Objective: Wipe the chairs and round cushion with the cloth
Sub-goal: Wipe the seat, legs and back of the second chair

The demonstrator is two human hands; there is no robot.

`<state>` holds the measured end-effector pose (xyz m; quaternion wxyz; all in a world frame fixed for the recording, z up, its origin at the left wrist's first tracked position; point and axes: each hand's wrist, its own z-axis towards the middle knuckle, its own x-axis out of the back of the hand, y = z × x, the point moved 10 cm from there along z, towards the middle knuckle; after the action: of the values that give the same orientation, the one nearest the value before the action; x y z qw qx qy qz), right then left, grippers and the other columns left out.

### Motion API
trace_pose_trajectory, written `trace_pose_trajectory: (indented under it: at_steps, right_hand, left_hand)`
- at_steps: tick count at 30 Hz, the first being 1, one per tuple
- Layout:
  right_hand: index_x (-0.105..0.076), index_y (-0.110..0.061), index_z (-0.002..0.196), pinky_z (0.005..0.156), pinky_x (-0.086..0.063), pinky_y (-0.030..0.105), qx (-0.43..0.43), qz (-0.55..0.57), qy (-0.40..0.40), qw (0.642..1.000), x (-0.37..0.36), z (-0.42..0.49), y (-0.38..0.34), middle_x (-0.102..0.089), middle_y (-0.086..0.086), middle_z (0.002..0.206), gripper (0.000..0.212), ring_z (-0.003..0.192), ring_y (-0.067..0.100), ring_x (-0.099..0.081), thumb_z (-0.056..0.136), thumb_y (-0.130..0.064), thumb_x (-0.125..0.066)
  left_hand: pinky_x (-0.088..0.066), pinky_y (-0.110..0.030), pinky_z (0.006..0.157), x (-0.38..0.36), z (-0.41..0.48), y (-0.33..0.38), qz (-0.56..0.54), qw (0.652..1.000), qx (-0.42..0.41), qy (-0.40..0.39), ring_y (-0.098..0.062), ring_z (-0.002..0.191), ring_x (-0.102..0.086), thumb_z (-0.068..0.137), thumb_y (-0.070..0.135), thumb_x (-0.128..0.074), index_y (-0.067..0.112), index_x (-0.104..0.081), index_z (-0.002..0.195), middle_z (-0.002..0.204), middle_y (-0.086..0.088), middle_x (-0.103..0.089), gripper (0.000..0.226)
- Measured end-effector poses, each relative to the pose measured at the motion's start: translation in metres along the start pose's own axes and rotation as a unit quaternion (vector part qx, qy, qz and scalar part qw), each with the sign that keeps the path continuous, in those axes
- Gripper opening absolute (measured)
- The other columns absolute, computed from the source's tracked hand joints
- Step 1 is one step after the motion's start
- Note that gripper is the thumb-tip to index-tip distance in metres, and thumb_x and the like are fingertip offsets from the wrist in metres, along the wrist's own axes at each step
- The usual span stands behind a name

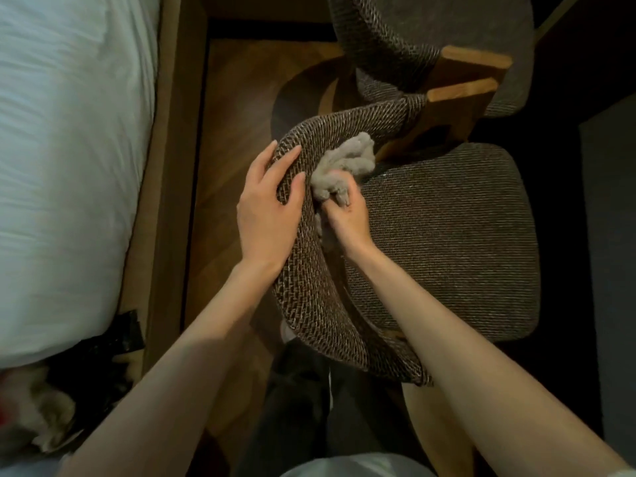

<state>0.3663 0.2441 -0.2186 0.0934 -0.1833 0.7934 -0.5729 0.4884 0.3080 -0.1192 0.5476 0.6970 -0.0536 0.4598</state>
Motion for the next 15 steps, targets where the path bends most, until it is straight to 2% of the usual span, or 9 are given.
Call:
trace_pose_trajectory:
  at_steps: [1,3,6,8,9,10,12,13,15]
  right_hand:
    - [-0.059,-0.011,0.112,0.093,-0.044,0.019,-0.010,-0.013,-0.034,0.999,-0.002,-0.014,0.010,-0.064,-0.003,0.107,0.028,0.102,0.005,-0.059,0.088,0.002,-0.057]
    - [-0.062,-0.019,0.100,0.090,-0.043,0.014,-0.031,-0.031,-0.105,0.994,-0.002,-0.051,0.031,-0.064,-0.007,0.099,0.029,0.095,0.000,-0.059,0.084,0.005,-0.060]
    - [-0.061,-0.027,0.092,0.085,-0.043,0.013,-0.076,-0.065,-0.173,0.980,0.008,-0.092,0.059,-0.063,-0.011,0.093,0.039,0.086,-0.007,-0.057,0.081,0.010,-0.060]
    - [-0.063,-0.027,0.088,0.079,-0.044,0.013,-0.110,-0.091,-0.209,0.967,0.018,-0.093,0.065,-0.063,-0.012,0.091,0.036,0.082,-0.009,-0.058,0.080,0.008,-0.060]
    - [-0.062,-0.027,0.084,0.076,-0.044,0.013,-0.118,-0.084,-0.206,0.968,0.023,-0.085,0.063,-0.063,-0.011,0.089,0.032,0.083,-0.007,-0.058,0.080,0.004,-0.058]
    - [-0.062,-0.026,0.082,0.073,-0.045,0.013,-0.119,-0.064,-0.168,0.977,0.032,-0.068,0.058,-0.062,-0.009,0.090,0.026,0.085,-0.002,-0.059,0.078,-0.001,-0.057]
    - [-0.062,-0.022,0.093,0.069,-0.048,0.014,-0.102,0.008,-0.037,0.994,0.053,-0.028,0.044,-0.063,-0.003,0.095,0.018,0.088,0.007,-0.061,0.079,-0.011,-0.057]
    - [-0.062,-0.019,0.102,0.073,-0.049,0.014,-0.082,0.024,0.009,0.996,0.055,-0.009,0.037,-0.063,-0.001,0.101,0.020,0.091,0.006,-0.062,0.083,-0.014,-0.060]
    - [-0.058,-0.013,0.120,0.086,-0.047,0.015,-0.052,0.006,0.023,0.998,0.039,0.022,0.029,-0.061,0.002,0.116,0.030,0.105,0.008,-0.058,0.090,-0.011,-0.060]
  left_hand:
    - [-0.019,0.008,0.092,0.000,-0.001,0.003,0.007,1.000,-0.008,-0.005,0.002,0.129,-0.035,0.095,0.025,-0.056,0.026,-0.058,0.130,0.147,0.002,-0.041,0.035]
    - [-0.018,0.009,0.089,-0.004,-0.002,0.008,0.028,0.999,-0.023,-0.027,0.006,0.127,-0.030,0.096,0.025,-0.055,0.027,-0.059,0.128,0.151,0.003,-0.035,0.033]
    - [-0.023,-0.006,0.095,-0.010,-0.004,0.012,0.071,0.995,-0.032,-0.057,-0.008,0.134,-0.033,0.098,0.026,-0.050,0.029,-0.056,0.130,0.155,0.006,-0.024,0.034]
    - [-0.030,-0.016,0.093,-0.011,-0.005,0.015,0.090,0.993,-0.041,-0.065,-0.015,0.132,-0.038,0.098,0.027,-0.048,0.029,-0.055,0.131,0.157,0.006,-0.021,0.034]
    - [-0.032,-0.019,0.091,-0.012,-0.006,0.017,0.098,0.992,-0.046,-0.068,-0.017,0.130,-0.040,0.098,0.027,-0.048,0.030,-0.054,0.132,0.157,0.006,-0.020,0.034]
    - [-0.034,-0.020,0.089,-0.012,-0.006,0.018,0.103,0.991,-0.052,-0.069,-0.018,0.127,-0.042,0.098,0.027,-0.049,0.030,-0.054,0.132,0.157,0.005,-0.020,0.035]
    - [-0.036,-0.020,0.086,-0.012,-0.006,0.016,0.110,0.990,-0.055,-0.065,-0.018,0.124,-0.044,0.097,0.028,-0.049,0.031,-0.053,0.132,0.157,0.006,-0.019,0.035]
    - [-0.036,-0.020,0.085,-0.012,-0.005,0.015,0.111,0.990,-0.054,-0.062,-0.017,0.123,-0.044,0.097,0.028,-0.049,0.031,-0.053,0.132,0.157,0.007,-0.019,0.035]
    - [-0.037,-0.021,0.086,-0.013,-0.005,0.014,0.107,0.991,-0.055,-0.056,-0.016,0.125,-0.043,0.096,0.028,-0.050,0.032,-0.054,0.131,0.156,0.007,-0.020,0.035]
